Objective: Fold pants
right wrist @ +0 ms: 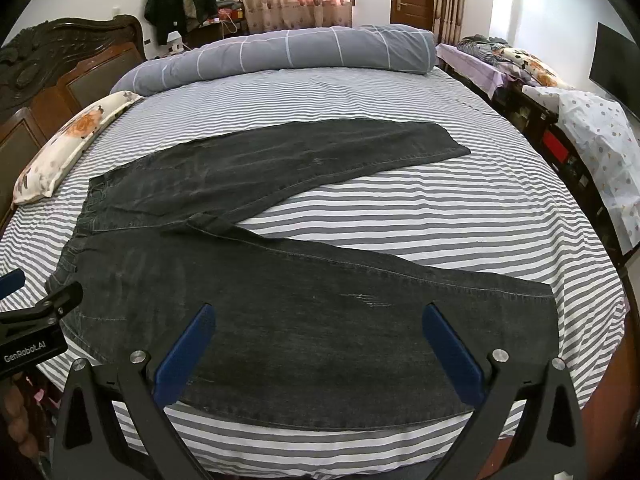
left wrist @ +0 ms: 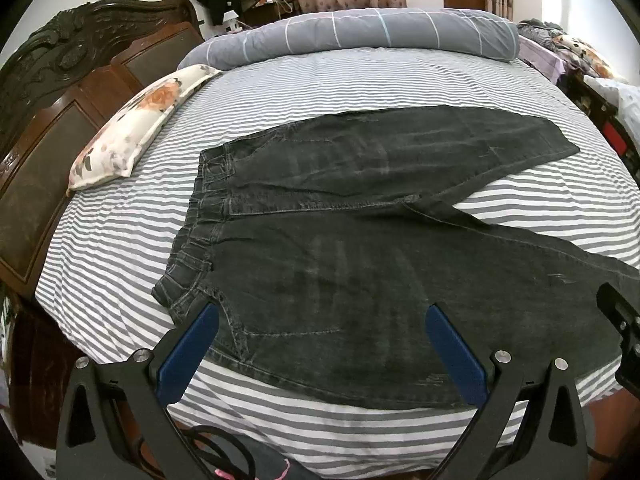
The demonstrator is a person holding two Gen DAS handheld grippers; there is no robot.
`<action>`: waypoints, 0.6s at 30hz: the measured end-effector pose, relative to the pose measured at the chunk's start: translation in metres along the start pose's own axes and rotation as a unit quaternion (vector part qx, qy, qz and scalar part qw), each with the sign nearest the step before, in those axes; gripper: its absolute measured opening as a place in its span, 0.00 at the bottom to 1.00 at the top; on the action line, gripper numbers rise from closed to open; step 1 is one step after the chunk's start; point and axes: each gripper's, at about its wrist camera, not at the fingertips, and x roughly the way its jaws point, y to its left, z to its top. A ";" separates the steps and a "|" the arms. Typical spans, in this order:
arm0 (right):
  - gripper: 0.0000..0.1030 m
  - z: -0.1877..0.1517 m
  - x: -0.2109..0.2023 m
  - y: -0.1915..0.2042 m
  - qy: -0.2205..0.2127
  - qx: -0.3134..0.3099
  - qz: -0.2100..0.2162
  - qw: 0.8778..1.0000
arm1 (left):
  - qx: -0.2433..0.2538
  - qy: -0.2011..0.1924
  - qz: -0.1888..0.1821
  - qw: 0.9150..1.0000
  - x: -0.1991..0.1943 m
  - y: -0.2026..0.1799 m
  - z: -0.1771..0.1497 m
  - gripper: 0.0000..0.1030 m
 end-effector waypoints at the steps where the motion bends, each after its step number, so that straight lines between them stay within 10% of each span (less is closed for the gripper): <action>1: 1.00 0.000 0.000 -0.001 0.001 0.001 0.000 1.000 | 0.000 0.000 0.000 1.000 0.000 0.000 0.000 1.00; 18: 1.00 -0.001 0.000 -0.002 0.000 -0.001 0.001 1.000 | 0.000 0.000 -0.003 1.000 0.000 -0.001 0.000 1.00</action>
